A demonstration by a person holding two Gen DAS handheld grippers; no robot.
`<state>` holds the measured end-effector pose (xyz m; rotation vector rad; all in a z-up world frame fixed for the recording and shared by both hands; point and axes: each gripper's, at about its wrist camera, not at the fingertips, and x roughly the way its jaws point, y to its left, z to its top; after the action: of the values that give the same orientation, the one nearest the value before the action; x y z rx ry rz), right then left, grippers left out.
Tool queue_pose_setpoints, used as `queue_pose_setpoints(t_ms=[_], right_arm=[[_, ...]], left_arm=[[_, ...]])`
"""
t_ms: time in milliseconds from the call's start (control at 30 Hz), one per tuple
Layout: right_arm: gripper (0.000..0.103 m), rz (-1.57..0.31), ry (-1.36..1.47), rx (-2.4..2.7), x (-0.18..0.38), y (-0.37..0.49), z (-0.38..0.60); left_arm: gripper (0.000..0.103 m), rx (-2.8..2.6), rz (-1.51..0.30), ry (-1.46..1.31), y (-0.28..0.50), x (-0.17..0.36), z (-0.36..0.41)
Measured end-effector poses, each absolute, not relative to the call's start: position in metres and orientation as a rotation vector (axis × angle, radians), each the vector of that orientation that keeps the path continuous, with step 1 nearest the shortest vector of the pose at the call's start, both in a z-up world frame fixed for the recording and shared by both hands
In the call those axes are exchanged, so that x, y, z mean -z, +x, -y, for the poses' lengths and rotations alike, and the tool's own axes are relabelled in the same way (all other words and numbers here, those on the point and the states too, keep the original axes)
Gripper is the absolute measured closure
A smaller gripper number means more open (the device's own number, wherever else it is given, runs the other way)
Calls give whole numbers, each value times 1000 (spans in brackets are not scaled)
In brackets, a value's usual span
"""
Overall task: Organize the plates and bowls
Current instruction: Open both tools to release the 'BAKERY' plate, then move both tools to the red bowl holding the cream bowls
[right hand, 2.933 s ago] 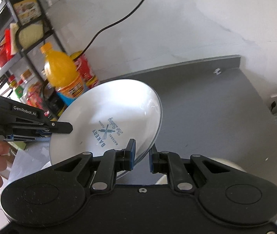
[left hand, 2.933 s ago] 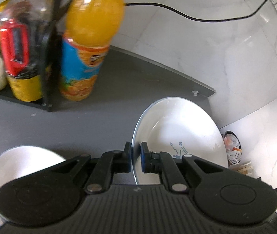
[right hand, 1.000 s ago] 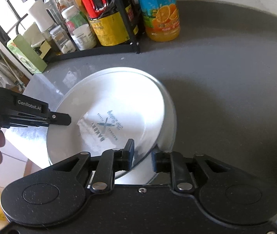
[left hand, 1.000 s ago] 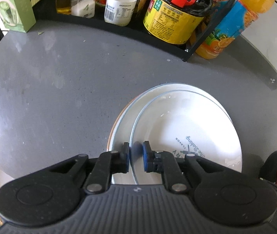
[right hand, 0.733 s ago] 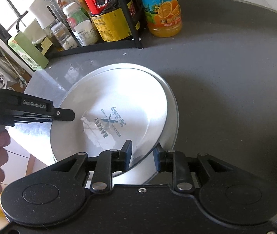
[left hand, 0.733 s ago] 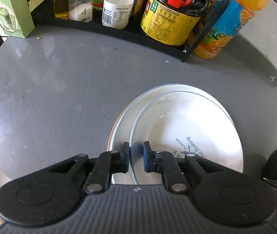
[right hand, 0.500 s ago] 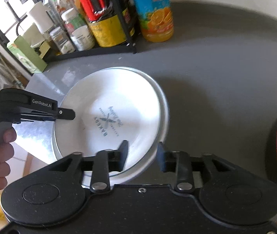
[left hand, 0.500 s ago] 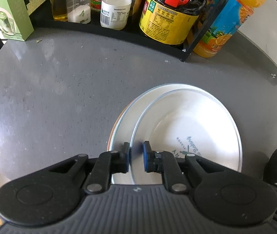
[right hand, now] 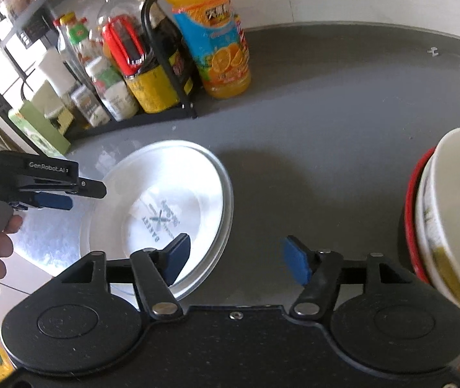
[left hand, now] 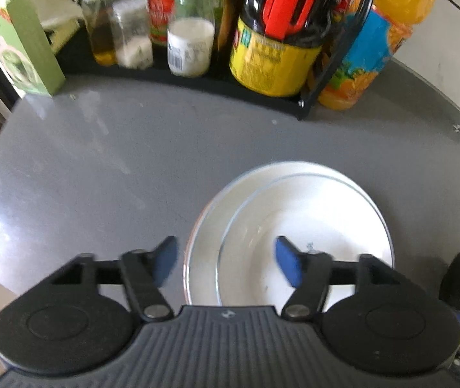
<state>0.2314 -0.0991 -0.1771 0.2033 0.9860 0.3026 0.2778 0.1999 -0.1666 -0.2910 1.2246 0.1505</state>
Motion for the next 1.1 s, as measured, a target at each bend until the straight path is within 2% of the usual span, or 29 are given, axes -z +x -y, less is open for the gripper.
queue_pose_setpoints(t_ms=[100,167,233,300,567,1100], right_arm=[[23,-952,198,-310,170,231,112],[21,-929,181,-322,163,231,119],[10,-902,175,-332,155,230,129],[4,-854,165,-328,145,227,140],[0,-772,175,-298,124,220,191],[0,-794,225,-257,135,212,289]], left_arm=[[27,-138,-1191,-300,277,153,-194],[25,-134,-1187,-313,276,144,-187],[24,-147,-1179,-315,275,135,-178],[22,-144,-1159,-315,272,125,-166],[22,-133,-1104,-320,266,98,-115],[22,-31,-1094,-254,264,83,7]])
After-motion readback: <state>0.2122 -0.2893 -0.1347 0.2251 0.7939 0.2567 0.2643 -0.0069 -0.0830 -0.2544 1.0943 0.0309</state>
